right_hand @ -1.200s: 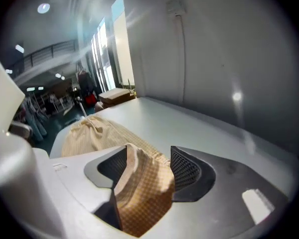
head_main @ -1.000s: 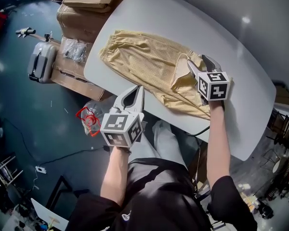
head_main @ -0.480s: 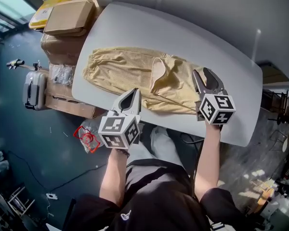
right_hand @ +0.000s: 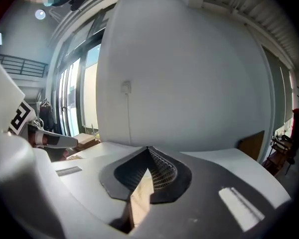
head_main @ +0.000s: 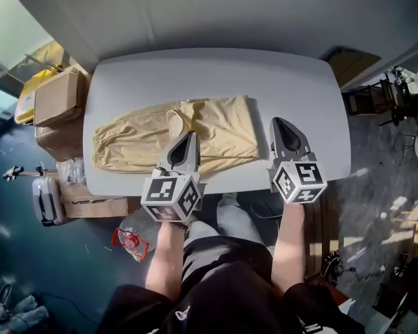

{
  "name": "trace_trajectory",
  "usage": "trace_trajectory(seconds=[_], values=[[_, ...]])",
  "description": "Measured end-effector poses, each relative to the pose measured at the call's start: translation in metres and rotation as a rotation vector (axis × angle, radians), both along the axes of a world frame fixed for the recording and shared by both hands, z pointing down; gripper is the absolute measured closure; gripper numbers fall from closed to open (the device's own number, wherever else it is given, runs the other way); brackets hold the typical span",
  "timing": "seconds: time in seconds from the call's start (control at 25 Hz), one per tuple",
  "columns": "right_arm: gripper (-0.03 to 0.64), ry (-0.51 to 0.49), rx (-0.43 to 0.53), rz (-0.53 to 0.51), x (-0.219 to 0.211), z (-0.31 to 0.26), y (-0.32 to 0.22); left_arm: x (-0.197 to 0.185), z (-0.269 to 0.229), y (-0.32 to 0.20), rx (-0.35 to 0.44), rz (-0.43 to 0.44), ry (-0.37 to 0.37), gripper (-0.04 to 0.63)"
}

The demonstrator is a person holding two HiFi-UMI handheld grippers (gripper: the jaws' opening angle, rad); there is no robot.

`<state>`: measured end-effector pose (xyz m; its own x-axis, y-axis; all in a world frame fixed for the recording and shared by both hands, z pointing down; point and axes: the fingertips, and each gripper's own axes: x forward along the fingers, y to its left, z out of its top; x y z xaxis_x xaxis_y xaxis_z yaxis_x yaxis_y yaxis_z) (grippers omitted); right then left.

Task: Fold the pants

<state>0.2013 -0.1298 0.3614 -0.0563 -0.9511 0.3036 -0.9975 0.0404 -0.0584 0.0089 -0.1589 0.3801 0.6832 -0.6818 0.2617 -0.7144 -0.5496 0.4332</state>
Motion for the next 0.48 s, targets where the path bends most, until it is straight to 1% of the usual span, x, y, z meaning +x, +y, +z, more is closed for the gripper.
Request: trace_trajectory(seconds=[0.16,0.24,0.28,0.32,0.36,0.48], values=[[0.612,-0.031,-0.023,0.039,0.019,0.013,0.019,0.024,0.001,0.009,0.004,0.053,-0.020,0.592],[0.610,-0.034,-0.045,0.018,0.019,0.022,0.024,0.030,0.004,0.013,-0.003,0.063,-0.032,0.592],[0.580,-0.038,-0.066,-0.005,0.017,0.028,0.026,0.032,0.005,0.015,-0.007,0.067,-0.038,0.592],[0.516,-0.043,-0.090,-0.027,0.015,0.035,0.028,0.033,0.007,0.016,-0.011,0.069,-0.044,0.592],[0.477,-0.049,-0.115,-0.044,0.014,0.043,0.029,0.034,0.009,0.017,-0.017,0.069,-0.049,0.592],[0.454,-0.076,-0.169,-0.057,0.014,0.066,0.031,0.033,0.018,0.020,-0.037,0.059,-0.067,0.592]])
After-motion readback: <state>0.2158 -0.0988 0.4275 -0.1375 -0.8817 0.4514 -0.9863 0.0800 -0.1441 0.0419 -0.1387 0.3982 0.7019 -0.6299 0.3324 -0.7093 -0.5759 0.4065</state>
